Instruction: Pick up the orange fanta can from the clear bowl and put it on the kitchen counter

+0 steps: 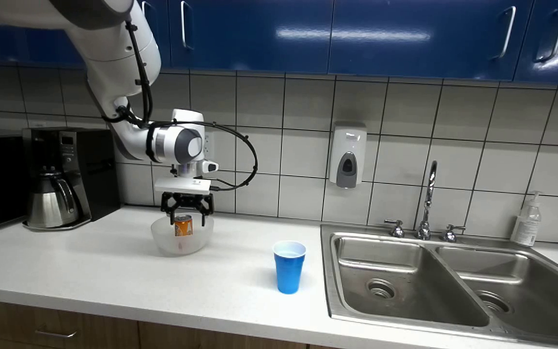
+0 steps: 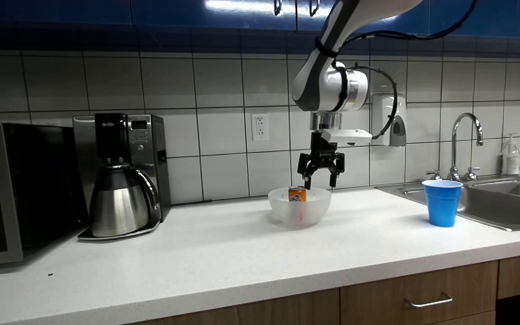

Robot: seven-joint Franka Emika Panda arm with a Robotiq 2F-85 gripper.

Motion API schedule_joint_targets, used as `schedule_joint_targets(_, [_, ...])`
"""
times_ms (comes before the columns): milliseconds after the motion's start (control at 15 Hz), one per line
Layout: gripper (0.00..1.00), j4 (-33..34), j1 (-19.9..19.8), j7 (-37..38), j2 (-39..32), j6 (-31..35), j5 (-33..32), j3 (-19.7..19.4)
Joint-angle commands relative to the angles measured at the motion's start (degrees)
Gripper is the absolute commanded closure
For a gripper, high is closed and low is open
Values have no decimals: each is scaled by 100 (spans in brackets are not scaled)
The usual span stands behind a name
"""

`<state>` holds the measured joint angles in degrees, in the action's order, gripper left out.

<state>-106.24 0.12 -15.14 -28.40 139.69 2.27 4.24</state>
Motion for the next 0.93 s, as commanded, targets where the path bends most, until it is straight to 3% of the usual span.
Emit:
schedule_joint_targets(0, [0,364,-106,-234,-248,-185,46,162])
schedule_joint_targets(867, [0,1070,-41,-269,-884,-183,-63,245])
